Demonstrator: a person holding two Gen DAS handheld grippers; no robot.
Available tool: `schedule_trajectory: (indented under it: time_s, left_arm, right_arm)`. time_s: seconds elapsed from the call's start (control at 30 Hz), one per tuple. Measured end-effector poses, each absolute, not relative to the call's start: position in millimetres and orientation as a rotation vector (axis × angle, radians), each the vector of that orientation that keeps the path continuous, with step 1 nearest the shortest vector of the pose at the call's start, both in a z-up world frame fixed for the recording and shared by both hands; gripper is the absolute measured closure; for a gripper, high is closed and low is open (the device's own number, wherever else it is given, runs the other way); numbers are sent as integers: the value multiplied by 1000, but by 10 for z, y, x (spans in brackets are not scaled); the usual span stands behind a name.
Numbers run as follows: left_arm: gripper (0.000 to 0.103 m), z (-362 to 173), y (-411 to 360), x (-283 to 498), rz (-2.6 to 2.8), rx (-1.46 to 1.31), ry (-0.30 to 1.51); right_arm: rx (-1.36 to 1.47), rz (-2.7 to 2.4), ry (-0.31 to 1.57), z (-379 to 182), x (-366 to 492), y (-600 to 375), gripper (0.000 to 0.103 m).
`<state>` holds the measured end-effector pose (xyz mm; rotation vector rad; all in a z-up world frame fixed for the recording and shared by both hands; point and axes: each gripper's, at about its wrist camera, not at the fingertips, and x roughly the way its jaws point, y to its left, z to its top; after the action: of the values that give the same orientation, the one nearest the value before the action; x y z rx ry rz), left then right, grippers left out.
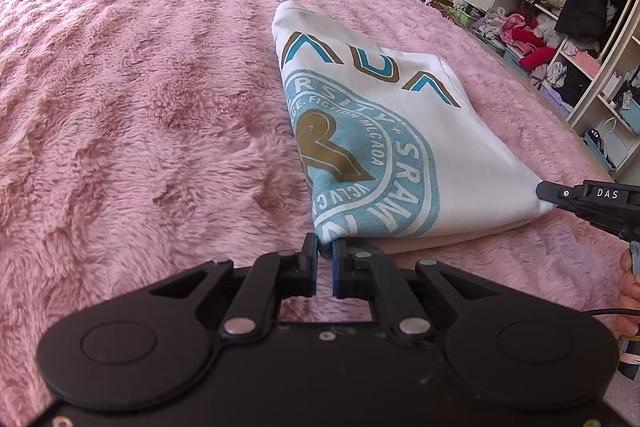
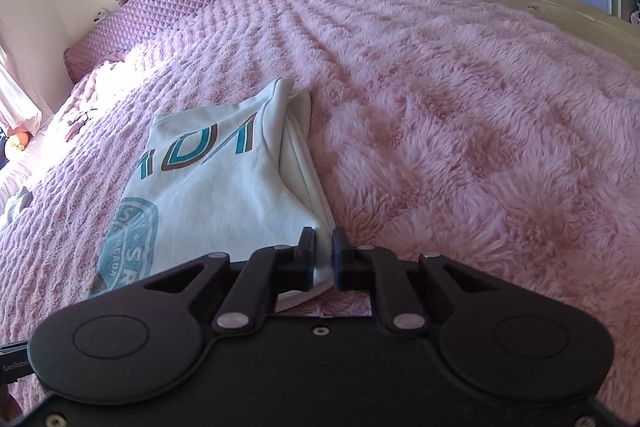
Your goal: Fold small clothes
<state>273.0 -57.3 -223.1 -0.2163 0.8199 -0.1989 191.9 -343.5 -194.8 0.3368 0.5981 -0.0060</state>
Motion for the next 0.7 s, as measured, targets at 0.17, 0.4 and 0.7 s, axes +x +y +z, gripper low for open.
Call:
schedule_trajectory:
  time_s: [0.17,0.4,0.7]
  left_arm:
    - [97,-2432,-660,2854,-184,-134,882]
    - [93,-2327,-459,2776,-229,-192,908]
    - [82,-2029,-405,3079,-374,-486,774]
  right_arm:
    - [332,-26,669,-2177,2035,-3475,99]
    - [406,-10,639,-2137,1948,-3620,72]
    - [291,244,509,-1822,2274,-3138,70]
